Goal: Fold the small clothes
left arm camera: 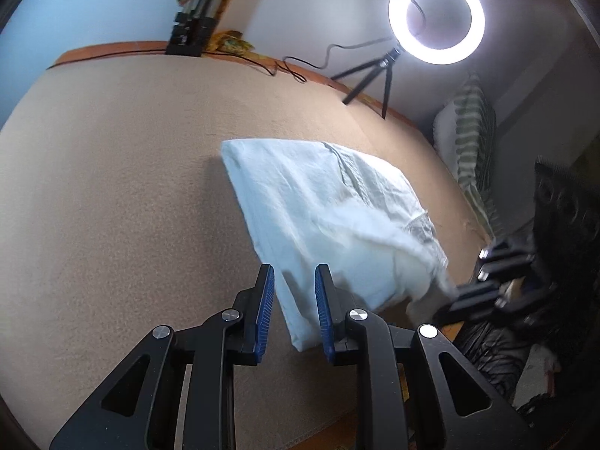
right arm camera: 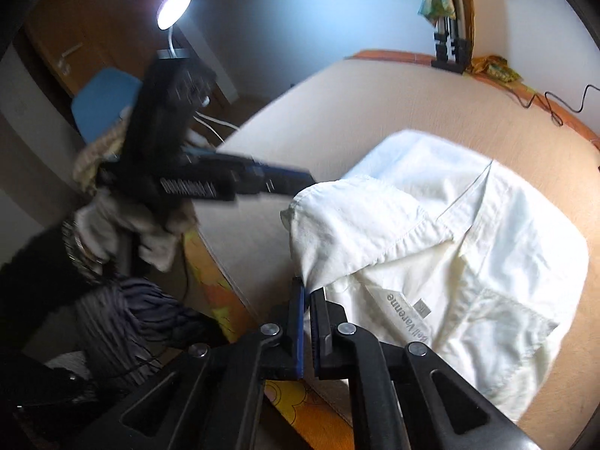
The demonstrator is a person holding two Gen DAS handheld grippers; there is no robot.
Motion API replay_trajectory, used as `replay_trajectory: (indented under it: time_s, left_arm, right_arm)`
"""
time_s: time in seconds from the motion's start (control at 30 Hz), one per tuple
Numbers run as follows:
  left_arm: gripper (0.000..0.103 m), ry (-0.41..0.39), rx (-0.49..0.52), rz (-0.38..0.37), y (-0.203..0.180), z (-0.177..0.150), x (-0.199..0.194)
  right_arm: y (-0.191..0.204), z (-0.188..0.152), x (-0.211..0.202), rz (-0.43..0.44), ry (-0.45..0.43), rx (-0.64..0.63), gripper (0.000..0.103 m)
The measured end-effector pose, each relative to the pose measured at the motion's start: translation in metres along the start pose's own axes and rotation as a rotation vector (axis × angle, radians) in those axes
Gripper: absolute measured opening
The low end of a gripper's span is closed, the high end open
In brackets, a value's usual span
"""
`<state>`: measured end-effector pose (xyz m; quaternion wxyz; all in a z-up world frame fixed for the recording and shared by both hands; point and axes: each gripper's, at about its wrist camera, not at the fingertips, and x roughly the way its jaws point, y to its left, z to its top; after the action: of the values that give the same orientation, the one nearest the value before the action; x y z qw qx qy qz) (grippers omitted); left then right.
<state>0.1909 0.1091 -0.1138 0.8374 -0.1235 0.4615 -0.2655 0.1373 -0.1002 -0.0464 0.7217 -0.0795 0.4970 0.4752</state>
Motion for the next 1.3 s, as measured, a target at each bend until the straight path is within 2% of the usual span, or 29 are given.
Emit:
replay_trajectory:
  time_s: [0.2, 0.33, 0.5, 0.63, 0.73, 0.77, 0.8, 0.93, 0.97, 1.07, 1.1, 1.13, 1.2, 1.3]
  left_arm:
    - [0.019, 0.051, 0.217, 0.065, -0.031, -0.009, 0.014]
    - [0.018, 0.094, 0.198, 0.032, -0.028, -0.021, 0.025]
    - [0.018, 0.162, 0.320, 0.129, -0.035, -0.044, 0.031]
    - [0.018, 0.173, 0.348, 0.145, -0.035, -0.053, 0.023]
    - [0.018, 0.158, 0.321, 0.134, -0.029, -0.052, 0.009]
    - [0.018, 0.143, 0.309, 0.132, -0.027, -0.051, 0.001]
    - [0.018, 0.127, 0.294, 0.127, -0.024, -0.050, -0.005]
    - [0.018, 0.024, 0.149, 0.095, -0.003, -0.036, -0.034]
    - [0.018, -0.009, 0.085, 0.070, 0.004, -0.030, -0.040]
    - [0.033, -0.067, -0.045, 0.013, 0.018, -0.019, -0.045]
    - [0.042, -0.072, -0.089, -0.002, 0.021, -0.015, -0.042]
    - [0.045, -0.073, -0.120, -0.015, 0.023, -0.013, -0.039]
    - [0.045, -0.067, -0.199, -0.064, 0.028, -0.009, -0.029]
    - [0.045, -0.046, -0.312, -0.136, 0.036, -0.006, -0.013]
  right_arm:
    - [0.009, -0.001, 0.000, -0.034, 0.049, -0.091, 0.000]
    - [0.007, 0.001, -0.004, -0.029, 0.055, -0.101, 0.000]
    - [0.005, -0.007, 0.012, -0.029, 0.100, -0.112, 0.000]
    - [0.002, -0.020, 0.034, -0.073, 0.190, -0.143, 0.001]
    - [0.002, -0.030, 0.043, -0.043, 0.252, -0.159, 0.006]
    - [0.003, -0.034, 0.042, -0.052, 0.257, -0.167, 0.012]
    - [0.004, -0.037, 0.038, -0.043, 0.255, -0.172, 0.026]
    - [-0.009, -0.044, -0.003, 0.025, 0.138, -0.126, 0.030]
    - [-0.021, -0.046, -0.019, 0.030, 0.083, -0.082, 0.032]
    - [-0.060, -0.052, -0.052, 0.007, -0.049, 0.054, 0.034]
    - [-0.075, -0.054, -0.062, -0.023, -0.093, 0.106, 0.037]
    - [-0.089, -0.056, -0.069, -0.059, -0.129, 0.156, 0.043]
    - [-0.123, -0.061, -0.080, -0.127, -0.192, 0.273, 0.046]
    - [-0.172, -0.073, -0.084, -0.085, -0.238, 0.479, 0.046]
